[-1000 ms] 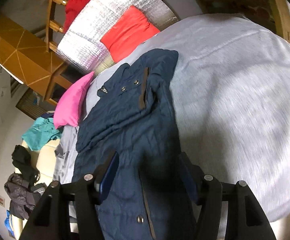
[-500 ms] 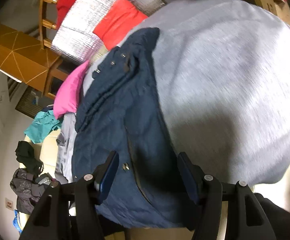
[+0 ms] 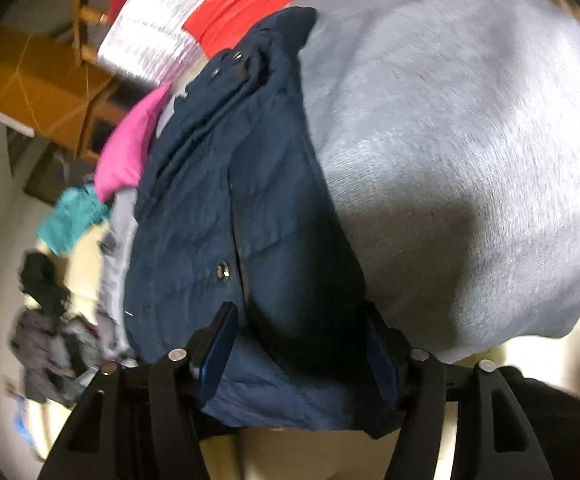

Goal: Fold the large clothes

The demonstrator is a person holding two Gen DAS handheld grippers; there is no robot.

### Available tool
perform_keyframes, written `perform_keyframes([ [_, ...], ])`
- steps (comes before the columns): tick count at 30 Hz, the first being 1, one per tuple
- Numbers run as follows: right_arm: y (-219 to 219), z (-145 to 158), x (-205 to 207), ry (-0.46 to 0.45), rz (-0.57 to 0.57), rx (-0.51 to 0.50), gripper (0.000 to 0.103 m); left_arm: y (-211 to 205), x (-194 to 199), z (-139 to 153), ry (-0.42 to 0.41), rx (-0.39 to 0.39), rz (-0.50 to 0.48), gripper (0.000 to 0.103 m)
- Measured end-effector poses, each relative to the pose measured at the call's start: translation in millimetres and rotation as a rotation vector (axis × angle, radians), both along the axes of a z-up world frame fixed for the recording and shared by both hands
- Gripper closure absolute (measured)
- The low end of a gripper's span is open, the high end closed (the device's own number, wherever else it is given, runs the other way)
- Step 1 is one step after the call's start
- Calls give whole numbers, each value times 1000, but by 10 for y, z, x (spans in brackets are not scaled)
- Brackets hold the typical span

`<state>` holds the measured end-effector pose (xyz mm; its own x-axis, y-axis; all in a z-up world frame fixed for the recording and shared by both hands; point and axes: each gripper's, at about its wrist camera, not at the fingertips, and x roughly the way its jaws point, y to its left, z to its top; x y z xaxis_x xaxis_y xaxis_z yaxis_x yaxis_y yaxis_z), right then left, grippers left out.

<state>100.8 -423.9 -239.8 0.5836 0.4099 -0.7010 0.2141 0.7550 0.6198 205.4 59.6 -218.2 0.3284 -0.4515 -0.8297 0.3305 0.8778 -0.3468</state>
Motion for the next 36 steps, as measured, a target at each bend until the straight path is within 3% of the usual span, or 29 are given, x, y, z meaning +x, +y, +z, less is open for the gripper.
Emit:
perform_keyframes([
  [1,22,-15,3,14,3,-30,55,6,27,-9,5,9,4,39],
  [5,-17,-57,-16,31,-13,-27,62,28,30,-19,4,10,1,40],
  [11,9,-57,-8,36,-22,-45,58,222,1,-37,23,-35,40,66],
  [14,95,-17,8,26,-8,-116,64,256,-7,-37,26,-45,47,76],
  [16,178,32,1,6,3,-164,78,246,-35,-17,14,-40,39,81],
  [19,245,104,-49,-36,15,-183,85,219,-92,26,-10,-30,24,85],
  [26,267,178,-116,-67,47,-163,86,68,-291,24,-21,-23,-26,86],
  [30,227,131,-67,-20,43,-156,85,19,-280,-54,6,39,-14,85],
  [33,87,85,-35,25,6,-93,81,57,-189,-143,57,84,32,65],
  [35,-6,60,-26,56,-16,-69,65,67,-161,-198,82,111,45,53],
  [36,-37,51,-27,71,-28,-81,41,54,-150,-227,96,131,42,40],
])
